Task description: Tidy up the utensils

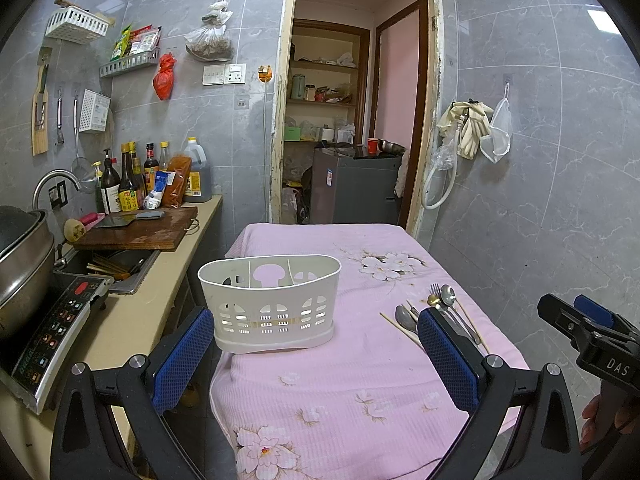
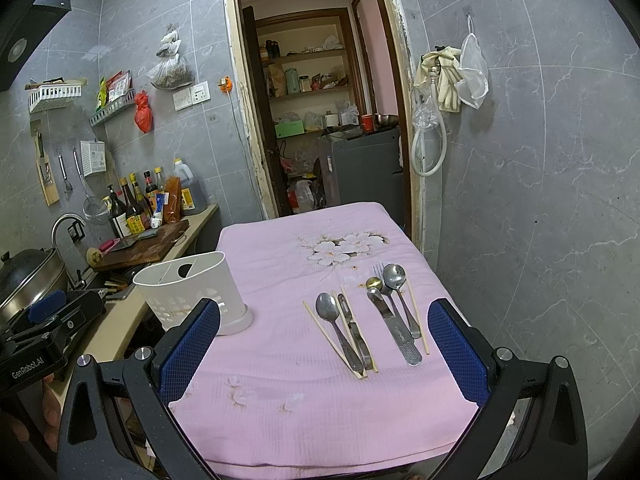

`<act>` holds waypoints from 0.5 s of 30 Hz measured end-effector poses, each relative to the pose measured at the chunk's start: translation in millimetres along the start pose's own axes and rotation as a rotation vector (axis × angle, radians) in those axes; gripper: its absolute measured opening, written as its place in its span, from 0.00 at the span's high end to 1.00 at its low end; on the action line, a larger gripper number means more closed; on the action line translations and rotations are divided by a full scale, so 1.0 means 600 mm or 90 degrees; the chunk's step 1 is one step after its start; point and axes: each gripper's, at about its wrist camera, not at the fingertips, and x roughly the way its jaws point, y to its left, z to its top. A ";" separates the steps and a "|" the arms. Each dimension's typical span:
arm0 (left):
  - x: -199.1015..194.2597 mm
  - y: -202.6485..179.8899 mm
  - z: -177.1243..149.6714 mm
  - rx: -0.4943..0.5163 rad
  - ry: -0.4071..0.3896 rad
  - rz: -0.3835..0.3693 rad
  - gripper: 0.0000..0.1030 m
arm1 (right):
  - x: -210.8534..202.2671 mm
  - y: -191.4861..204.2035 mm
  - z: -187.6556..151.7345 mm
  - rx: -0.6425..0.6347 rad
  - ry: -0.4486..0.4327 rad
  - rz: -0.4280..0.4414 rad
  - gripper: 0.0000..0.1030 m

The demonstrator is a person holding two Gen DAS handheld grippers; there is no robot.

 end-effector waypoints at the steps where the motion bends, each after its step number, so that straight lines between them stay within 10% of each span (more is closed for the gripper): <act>1: -0.001 -0.001 0.002 0.000 0.000 0.000 0.01 | 0.000 0.000 0.000 0.000 0.000 0.000 0.01; 15: 0.003 -0.004 -0.009 0.001 0.002 -0.002 0.01 | 0.001 0.000 0.001 0.000 0.002 0.000 0.01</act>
